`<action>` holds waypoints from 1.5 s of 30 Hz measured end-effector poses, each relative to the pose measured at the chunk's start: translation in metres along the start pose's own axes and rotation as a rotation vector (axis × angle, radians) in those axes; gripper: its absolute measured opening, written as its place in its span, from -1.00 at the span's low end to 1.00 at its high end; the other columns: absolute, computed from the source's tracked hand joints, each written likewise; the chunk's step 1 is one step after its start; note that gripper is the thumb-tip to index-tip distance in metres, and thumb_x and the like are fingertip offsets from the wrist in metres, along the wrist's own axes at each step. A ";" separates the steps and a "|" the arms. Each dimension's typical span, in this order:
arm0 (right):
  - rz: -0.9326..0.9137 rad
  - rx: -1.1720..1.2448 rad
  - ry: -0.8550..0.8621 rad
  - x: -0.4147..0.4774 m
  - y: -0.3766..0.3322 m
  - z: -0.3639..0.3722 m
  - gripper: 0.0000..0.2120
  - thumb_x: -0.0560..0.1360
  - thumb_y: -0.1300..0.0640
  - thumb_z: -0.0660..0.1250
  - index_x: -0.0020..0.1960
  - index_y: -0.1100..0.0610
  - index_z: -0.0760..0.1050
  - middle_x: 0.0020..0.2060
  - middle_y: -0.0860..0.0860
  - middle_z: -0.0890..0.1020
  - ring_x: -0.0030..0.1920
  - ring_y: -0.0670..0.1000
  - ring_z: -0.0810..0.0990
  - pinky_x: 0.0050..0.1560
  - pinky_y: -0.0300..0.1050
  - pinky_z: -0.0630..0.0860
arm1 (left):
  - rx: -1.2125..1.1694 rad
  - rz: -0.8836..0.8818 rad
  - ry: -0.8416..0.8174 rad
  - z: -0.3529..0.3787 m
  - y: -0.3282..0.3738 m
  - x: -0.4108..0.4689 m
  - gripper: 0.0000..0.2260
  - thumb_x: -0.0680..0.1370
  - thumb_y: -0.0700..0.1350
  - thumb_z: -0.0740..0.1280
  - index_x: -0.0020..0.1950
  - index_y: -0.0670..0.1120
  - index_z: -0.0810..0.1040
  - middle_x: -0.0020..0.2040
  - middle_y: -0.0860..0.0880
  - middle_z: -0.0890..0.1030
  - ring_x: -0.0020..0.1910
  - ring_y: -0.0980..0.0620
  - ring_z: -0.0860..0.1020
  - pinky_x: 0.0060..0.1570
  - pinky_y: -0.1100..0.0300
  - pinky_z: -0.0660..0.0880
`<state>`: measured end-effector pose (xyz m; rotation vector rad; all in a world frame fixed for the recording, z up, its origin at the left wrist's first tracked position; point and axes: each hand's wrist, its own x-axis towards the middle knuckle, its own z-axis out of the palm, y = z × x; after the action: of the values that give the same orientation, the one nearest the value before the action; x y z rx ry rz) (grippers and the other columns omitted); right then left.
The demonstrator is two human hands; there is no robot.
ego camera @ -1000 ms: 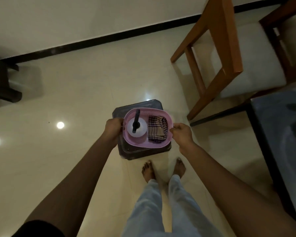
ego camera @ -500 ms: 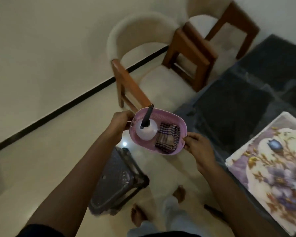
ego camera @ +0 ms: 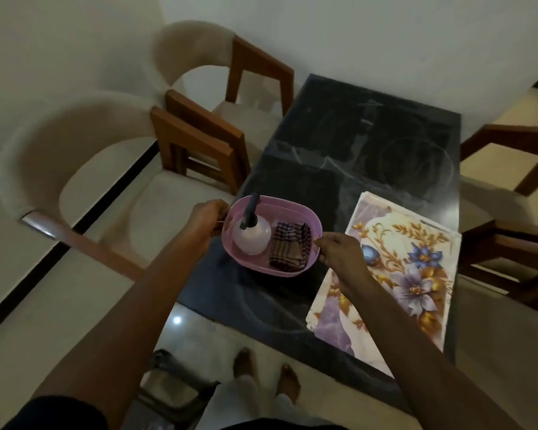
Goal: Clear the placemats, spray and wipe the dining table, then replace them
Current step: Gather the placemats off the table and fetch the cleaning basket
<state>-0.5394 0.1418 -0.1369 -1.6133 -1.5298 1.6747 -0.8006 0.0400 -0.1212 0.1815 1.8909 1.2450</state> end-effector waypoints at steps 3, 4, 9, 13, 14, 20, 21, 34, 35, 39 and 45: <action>0.021 0.013 0.050 0.022 0.000 -0.007 -0.83 0.58 0.17 0.41 -0.13 0.21 0.71 -0.18 0.22 0.72 -0.18 0.09 0.65 -0.10 0.03 0.59 | -0.004 -0.029 -0.028 0.025 0.013 0.024 -0.88 0.56 -0.22 0.26 -0.09 -0.18 0.57 -0.17 -0.17 0.62 -0.11 -0.16 0.61 0.04 -0.06 0.58; 0.035 0.012 0.064 0.026 0.000 -0.008 -0.83 0.58 0.17 0.41 -0.14 0.19 0.71 -0.22 0.19 0.70 -0.20 0.07 0.63 -0.13 0.03 0.57 | 0.002 -0.038 -0.038 0.030 0.017 0.029 -0.89 0.55 -0.23 0.25 -0.10 -0.18 0.57 -0.17 -0.18 0.61 -0.14 -0.15 0.60 0.01 -0.04 0.57; 0.085 0.070 0.131 0.044 0.001 -0.010 -0.83 0.54 0.19 0.42 -0.15 0.27 0.69 -0.31 0.16 0.61 -0.26 0.06 0.53 -0.18 0.00 0.46 | 0.053 -0.057 -0.079 0.048 0.024 0.055 -0.87 0.55 -0.23 0.22 -0.10 -0.17 0.56 -0.17 -0.18 0.60 -0.27 -0.09 0.58 -0.16 0.06 0.57; 0.092 0.084 0.145 0.051 0.006 -0.011 -0.81 0.51 0.17 0.42 -0.20 0.28 0.66 -0.30 0.25 0.58 -0.22 0.13 0.53 -0.18 0.03 0.46 | 0.100 -0.055 -0.083 0.055 0.026 0.068 -0.84 0.59 -0.21 0.22 0.01 -0.20 0.60 -0.05 -0.24 0.65 -0.08 -0.16 0.64 0.13 -0.08 0.64; 0.093 0.087 0.146 0.051 0.006 -0.012 -0.83 0.53 0.20 0.42 -0.21 0.23 0.68 -0.30 0.19 0.61 -0.23 0.12 0.55 -0.17 0.03 0.49 | 0.127 -0.057 -0.080 0.055 0.027 0.067 -0.82 0.60 -0.21 0.22 0.04 -0.21 0.61 -0.02 -0.27 0.67 -0.04 -0.18 0.66 0.17 -0.11 0.63; 0.121 0.141 0.139 0.050 0.015 -0.022 -0.76 0.55 0.14 0.45 0.22 0.11 0.65 0.09 0.09 0.70 0.11 0.14 0.69 0.21 0.14 0.66 | 0.407 0.394 0.135 0.059 0.018 0.034 -0.73 0.59 -0.14 0.30 0.27 -0.13 0.57 0.26 -0.12 0.53 0.22 -0.06 0.55 0.11 0.05 0.51; 0.122 0.140 0.159 0.047 0.018 -0.027 -0.68 0.54 0.11 0.46 0.29 0.12 0.62 0.13 0.07 0.69 0.13 0.10 0.68 0.24 0.14 0.65 | 0.402 0.521 0.146 0.064 0.015 0.022 -0.70 0.60 -0.17 0.32 0.34 -0.09 0.53 0.33 -0.08 0.46 0.25 0.01 0.49 0.18 0.11 0.48; 0.112 0.058 0.405 -0.003 0.115 -0.187 -0.83 0.59 0.13 0.43 0.15 0.16 0.64 0.10 0.08 0.68 0.12 0.08 0.64 0.18 0.03 0.59 | 0.640 0.748 -0.410 0.206 -0.087 -0.087 -0.79 0.64 -0.19 0.35 0.28 -0.06 0.59 0.16 0.07 0.57 0.12 0.16 0.55 0.17 0.34 0.46; 0.126 0.051 0.409 -0.006 0.127 -0.201 -0.86 0.58 0.12 0.42 0.11 0.13 0.65 0.07 0.09 0.70 0.10 0.08 0.66 0.15 0.05 0.61 | 0.657 0.630 -0.430 0.216 -0.097 -0.086 -0.77 0.64 -0.14 0.36 0.30 -0.03 0.59 0.19 0.09 0.57 0.17 0.15 0.57 0.19 0.27 0.50; 0.217 0.064 0.388 -0.016 0.161 -0.238 -0.80 0.53 0.03 0.44 0.13 0.06 0.61 0.03 0.05 0.72 0.04 0.09 0.71 0.13 0.16 0.66 | 0.663 0.268 -0.383 0.236 -0.128 -0.067 -0.60 0.46 0.16 0.39 0.24 0.02 0.61 0.17 -0.02 0.67 0.15 -0.04 0.67 0.18 -0.05 0.63; 0.278 0.047 0.316 -0.006 0.197 -0.256 -0.39 0.37 -0.08 0.44 0.37 0.14 0.51 0.12 0.09 0.70 0.06 0.12 0.71 0.15 0.19 0.66 | 0.574 -0.119 -0.252 0.243 -0.148 -0.038 -0.25 0.29 0.13 0.43 0.45 -0.07 0.45 0.35 -0.13 0.56 0.20 -0.20 0.65 0.20 -0.19 0.63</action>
<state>-0.2355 0.1790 -0.2399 -2.0251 -1.1471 1.4792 -0.5589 0.1138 -0.2569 0.4952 1.9550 0.5450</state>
